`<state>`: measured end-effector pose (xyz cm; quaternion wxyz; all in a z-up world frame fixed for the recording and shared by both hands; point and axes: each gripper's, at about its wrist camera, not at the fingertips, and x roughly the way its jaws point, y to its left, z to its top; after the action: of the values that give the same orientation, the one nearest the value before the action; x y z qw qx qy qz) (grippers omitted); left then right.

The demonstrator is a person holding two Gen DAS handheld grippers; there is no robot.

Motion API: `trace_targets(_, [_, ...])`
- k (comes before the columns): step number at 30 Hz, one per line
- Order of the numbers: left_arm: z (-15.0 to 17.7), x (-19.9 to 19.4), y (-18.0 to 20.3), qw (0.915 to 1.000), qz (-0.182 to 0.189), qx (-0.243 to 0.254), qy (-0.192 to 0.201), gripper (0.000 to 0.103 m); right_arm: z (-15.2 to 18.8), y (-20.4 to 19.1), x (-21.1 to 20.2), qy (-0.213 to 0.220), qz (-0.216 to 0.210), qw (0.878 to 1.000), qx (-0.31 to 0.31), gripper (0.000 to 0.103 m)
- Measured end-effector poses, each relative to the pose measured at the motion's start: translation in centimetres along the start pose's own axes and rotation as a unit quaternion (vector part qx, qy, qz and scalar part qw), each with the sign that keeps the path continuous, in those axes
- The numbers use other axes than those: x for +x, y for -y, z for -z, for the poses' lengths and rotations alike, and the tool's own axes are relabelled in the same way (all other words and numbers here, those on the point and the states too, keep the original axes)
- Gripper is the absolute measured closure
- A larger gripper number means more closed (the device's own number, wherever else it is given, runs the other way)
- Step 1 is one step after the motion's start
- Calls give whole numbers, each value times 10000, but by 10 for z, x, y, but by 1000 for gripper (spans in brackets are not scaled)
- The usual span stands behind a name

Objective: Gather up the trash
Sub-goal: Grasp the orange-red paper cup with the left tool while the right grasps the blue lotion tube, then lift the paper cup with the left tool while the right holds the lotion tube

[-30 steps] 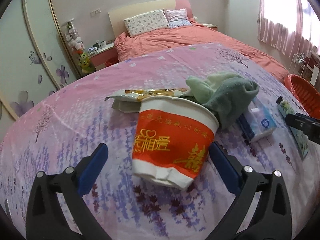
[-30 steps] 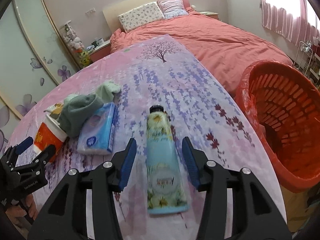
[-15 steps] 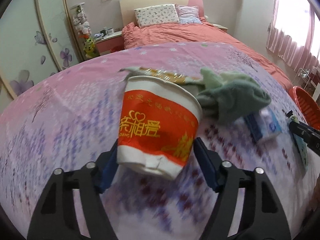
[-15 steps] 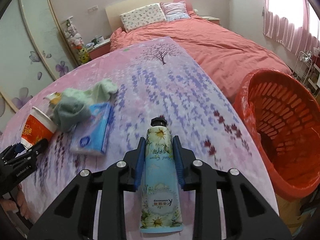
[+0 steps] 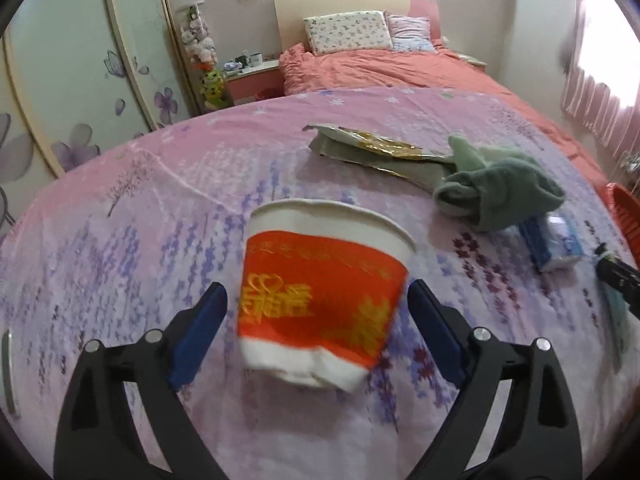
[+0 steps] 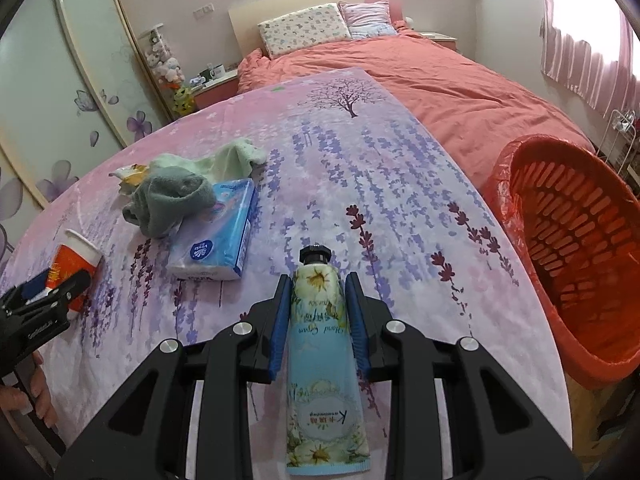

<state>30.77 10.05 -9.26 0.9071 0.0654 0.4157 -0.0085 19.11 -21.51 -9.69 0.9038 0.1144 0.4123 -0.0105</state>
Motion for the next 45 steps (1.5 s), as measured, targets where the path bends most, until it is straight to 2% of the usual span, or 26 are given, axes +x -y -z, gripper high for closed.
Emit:
trace_targets(8, [-5,6,-14,9999,-39,-109,25,14,0,0,1,8,-22,10000,-25,74])
trace_targets(15, [-4,20,-30,9986,146,-441,-244,26,1,-5,2,-13,189,9996,-188,74])
trace_targets(21, [-3,24,-38,9972,188,-655,-320,26,1,-8,3,-22,276,9993,-253,74])
trace_targets(31, [1,21,-42,9959,277,-815,-280,26,1,-1,2,-2,35,10000,-53,74])
trace_targets(37, [1,22,-44,9961,248,-791,-295,26,1,-3,3,-14,149,9998,-157,74])
trace_targets(45, [1,20,-42,9969,241,-688,-296,26,1,0,2,5,-43,10000,-7,74])
